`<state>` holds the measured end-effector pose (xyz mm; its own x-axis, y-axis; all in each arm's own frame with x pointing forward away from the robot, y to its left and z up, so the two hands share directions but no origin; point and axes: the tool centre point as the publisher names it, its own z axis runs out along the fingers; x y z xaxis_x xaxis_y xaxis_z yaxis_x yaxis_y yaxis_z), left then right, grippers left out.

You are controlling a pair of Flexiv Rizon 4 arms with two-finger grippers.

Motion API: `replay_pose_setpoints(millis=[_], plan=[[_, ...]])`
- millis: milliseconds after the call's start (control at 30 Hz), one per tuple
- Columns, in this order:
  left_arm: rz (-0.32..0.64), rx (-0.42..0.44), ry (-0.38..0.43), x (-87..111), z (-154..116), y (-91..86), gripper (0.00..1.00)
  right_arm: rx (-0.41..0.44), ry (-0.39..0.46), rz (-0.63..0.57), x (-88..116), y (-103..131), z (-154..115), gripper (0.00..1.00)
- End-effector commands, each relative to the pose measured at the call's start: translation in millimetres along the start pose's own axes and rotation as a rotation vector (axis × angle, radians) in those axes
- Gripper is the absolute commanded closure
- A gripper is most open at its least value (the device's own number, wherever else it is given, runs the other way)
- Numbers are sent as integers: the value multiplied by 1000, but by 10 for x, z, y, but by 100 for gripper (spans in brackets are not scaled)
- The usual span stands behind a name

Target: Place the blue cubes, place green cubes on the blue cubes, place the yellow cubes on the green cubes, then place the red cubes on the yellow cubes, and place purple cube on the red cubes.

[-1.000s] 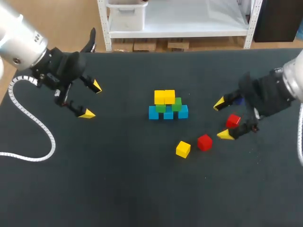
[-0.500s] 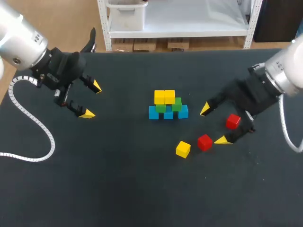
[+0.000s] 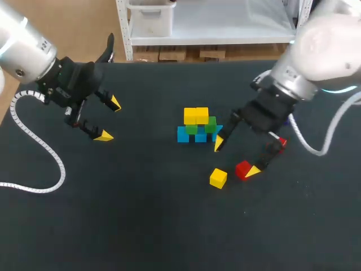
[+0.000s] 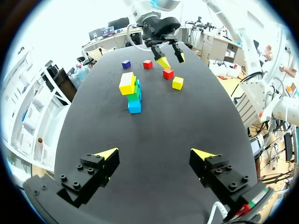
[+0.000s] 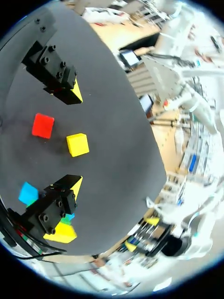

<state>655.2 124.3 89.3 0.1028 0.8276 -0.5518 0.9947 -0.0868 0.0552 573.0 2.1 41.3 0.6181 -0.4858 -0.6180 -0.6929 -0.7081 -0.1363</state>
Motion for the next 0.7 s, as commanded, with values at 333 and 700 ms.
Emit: replay_pose_setpoints(millis=[333,700], plan=[[3,1,-3,10,2,10,0,-400,106,-175,111,-102,278,0],[3,1,-3,10,2,10,0,-297,117,-73,142,-142,398,0]])
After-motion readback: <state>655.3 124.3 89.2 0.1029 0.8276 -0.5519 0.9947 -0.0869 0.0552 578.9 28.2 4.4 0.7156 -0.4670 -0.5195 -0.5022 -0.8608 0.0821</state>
